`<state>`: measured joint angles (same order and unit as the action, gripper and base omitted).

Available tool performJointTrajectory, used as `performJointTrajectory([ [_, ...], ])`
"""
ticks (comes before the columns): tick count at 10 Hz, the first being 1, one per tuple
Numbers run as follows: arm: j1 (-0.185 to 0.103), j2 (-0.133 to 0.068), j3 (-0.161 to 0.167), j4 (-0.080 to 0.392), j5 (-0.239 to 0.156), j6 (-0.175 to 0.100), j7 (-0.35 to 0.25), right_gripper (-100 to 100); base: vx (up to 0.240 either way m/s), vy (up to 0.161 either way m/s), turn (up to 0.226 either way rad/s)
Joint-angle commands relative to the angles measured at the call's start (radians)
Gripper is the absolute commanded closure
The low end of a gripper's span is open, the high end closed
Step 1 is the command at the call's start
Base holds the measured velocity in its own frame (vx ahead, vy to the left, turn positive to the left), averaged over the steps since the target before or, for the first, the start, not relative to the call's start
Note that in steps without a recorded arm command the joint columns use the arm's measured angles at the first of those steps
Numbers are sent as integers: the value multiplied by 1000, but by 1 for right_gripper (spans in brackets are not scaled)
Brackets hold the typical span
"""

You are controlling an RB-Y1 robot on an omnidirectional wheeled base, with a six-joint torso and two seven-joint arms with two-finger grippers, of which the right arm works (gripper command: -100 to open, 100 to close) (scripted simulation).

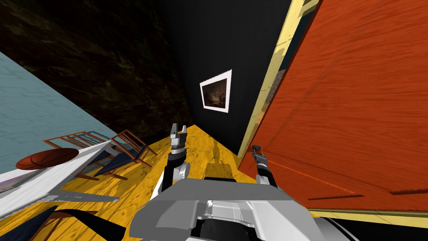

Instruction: Pull the door open

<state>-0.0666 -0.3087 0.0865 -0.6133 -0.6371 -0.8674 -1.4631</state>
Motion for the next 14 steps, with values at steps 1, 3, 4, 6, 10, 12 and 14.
performJointTrajectory([
  [1,0,2,1,-1,0,1,2,100,-30,-1,0],
  [3,0,2,1,-1,0,1,2,100,-17,0,8],
  [4,0,2,1,-1,0,1,2,100,-6,2,0],
  [6,6,-9,22,-6,11,1,-18,100,-66,-3,51],
  [10,19,-35,73,-20,35,-5,-70,100,-244,-26,106],
  [12,26,-49,100,-28,48,-8,-97,100,-235,10,71],
  [14,32,-59,120,-34,58,-10,-119,100,-228,-48,77],
])
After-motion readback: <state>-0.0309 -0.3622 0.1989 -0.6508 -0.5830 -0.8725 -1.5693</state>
